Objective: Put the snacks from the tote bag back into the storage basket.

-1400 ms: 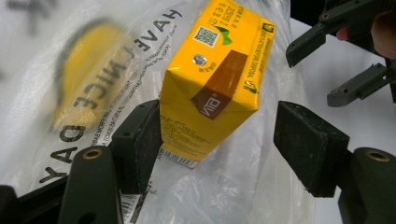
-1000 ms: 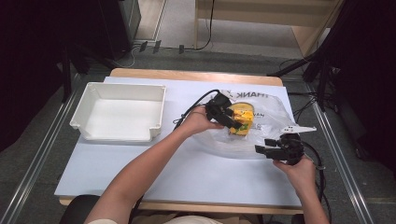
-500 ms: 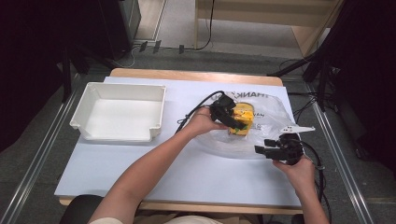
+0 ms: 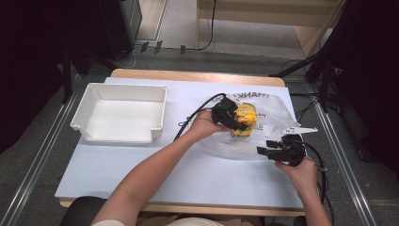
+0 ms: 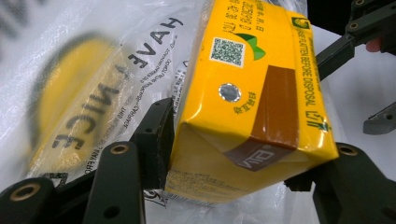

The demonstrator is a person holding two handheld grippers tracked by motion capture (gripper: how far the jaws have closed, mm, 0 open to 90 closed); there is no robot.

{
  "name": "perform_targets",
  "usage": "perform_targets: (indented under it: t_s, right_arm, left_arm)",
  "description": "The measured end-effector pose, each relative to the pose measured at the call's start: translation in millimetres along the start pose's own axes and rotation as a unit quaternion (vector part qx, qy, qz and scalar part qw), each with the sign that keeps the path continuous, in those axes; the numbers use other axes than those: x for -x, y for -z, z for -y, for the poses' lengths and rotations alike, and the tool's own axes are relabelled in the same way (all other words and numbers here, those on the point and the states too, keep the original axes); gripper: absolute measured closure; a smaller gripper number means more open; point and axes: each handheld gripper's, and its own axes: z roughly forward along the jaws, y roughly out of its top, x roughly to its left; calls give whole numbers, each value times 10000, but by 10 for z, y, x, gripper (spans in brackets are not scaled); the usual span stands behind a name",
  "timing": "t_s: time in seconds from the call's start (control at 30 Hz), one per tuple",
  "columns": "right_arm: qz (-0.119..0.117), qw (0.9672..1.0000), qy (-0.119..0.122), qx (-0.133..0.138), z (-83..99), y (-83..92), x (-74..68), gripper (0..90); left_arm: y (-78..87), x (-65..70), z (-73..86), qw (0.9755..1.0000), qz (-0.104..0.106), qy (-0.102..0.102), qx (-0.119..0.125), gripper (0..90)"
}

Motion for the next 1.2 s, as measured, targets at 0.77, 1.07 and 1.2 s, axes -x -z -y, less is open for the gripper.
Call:
perform_targets:
  t_s: [0.77,1.07,1.2]
  right_arm:
    - [-62,9999,-5,85,-11,21,-29,414]
    - [-94,9998,17,166,-28,40,-66,415]
    - [-71,9999,51,148,-36,46,-86,415]
  left_arm:
    - [128,24,-91,9993,-58,274,-256,521]
    - [331,72,-206,9996,-54,201,-176,521]
    - [399,84,-239,9995,-45,212,-215,521]
